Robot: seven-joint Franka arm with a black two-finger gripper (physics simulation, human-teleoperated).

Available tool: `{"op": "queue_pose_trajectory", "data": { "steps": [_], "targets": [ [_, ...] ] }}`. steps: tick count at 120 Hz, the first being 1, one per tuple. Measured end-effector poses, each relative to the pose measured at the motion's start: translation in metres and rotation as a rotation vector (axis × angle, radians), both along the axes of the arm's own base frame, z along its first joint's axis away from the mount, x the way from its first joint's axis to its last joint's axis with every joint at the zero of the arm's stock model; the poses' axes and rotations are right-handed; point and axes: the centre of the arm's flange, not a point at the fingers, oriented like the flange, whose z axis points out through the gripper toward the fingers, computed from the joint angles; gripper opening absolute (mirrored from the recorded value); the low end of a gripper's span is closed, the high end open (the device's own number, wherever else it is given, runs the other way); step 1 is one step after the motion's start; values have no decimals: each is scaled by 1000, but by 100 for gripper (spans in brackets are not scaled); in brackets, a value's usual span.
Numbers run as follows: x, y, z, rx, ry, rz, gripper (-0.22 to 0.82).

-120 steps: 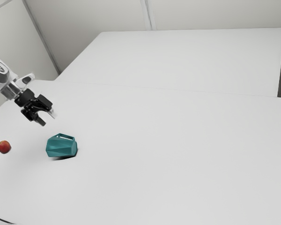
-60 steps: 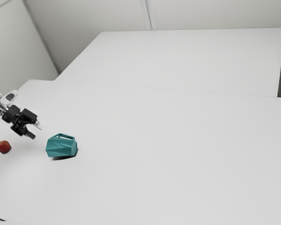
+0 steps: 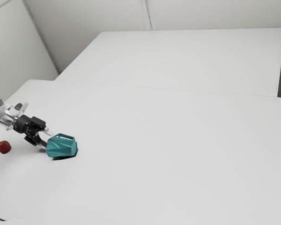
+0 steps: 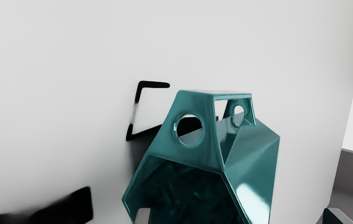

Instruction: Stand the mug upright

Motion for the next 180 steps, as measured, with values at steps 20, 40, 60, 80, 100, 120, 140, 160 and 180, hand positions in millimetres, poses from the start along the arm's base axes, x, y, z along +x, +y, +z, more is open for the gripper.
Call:
{"op": "queue_pose_trajectory", "data": {
  "steps": [20, 40, 60, 80, 100, 120, 140, 160, 180],
  "targets": [
    [-5, -10, -6, -61, -2, 3, 58],
    [-9, -16, -10, -115, -1, 2, 43],
    [-9, -18, -8, -135, -10, -2, 19],
    [-8, -20, -5, -142, -18, -9, 3],
    [-7, -21, -3, -145, -21, -13, -9],
    [-5, -24, -2, -140, -25, -21, -14],
    [1, -30, 10, -120, -47, -35, -16],
    [8, -46, 43, -61, -88, -68, -15],
    [24, -89, 84, 80, -130, -183, -17]
  ]
}}
